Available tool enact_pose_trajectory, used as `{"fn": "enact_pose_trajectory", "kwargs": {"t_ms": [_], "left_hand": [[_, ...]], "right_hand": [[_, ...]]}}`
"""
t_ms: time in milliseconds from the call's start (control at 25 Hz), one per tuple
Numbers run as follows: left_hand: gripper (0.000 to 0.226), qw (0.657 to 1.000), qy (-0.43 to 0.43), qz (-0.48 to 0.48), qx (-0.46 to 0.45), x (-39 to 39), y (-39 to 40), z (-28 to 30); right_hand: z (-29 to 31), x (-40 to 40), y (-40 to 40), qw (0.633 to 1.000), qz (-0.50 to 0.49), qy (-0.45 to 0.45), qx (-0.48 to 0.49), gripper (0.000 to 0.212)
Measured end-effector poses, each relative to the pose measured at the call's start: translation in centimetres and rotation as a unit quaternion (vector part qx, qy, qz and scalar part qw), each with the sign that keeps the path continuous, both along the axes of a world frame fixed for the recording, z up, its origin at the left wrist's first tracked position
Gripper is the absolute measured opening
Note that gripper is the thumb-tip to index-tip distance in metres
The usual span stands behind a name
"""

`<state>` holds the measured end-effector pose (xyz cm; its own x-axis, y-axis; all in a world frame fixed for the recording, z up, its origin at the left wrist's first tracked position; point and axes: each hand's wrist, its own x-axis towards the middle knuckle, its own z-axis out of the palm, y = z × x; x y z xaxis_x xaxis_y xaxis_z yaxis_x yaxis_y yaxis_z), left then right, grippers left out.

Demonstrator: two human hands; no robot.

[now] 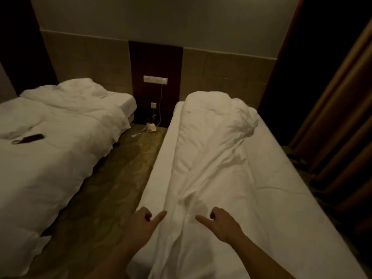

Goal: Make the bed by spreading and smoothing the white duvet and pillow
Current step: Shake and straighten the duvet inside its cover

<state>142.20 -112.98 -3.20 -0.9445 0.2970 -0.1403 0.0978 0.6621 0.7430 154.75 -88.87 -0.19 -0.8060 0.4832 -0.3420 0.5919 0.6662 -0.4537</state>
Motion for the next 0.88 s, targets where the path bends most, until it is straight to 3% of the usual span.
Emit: {"fn": "enact_pose_trajectory", "kwargs": {"t_ms": [120,320,480,640,760,880], "left_hand": [[0.056,0.998,-0.010,-0.056,0.038,-4.8,5.0,5.6],[0.073,0.986,-0.043,-0.156,0.029,-15.6,13.4,10.7],[0.072,0.979,-0.039,-0.199,0.029,-25.9,15.6,11.5],[0.074,0.970,-0.059,-0.237,-0.001,-34.5,19.3,10.3],[0.081,0.957,-0.055,-0.285,-0.024,-40.7,24.5,8.6],[0.072,0.934,-0.022,-0.355,-0.036,-47.9,31.9,8.6]], "right_hand": [[3.3,-3.8,2.0,0.997,-0.080,0.009,-0.017,0.080],[4.8,-13.7,7.8,0.961,-0.257,0.083,-0.065,0.116],[4.5,-21.9,8.6,0.935,-0.310,0.119,-0.126,0.101],[3.8,-27.6,9.9,0.900,-0.375,0.165,-0.149,0.107],[2.7,-31.7,12.1,0.863,-0.441,0.179,-0.169,0.102],[2.6,-37.7,14.8,0.824,-0.507,0.198,-0.159,0.097]]}}
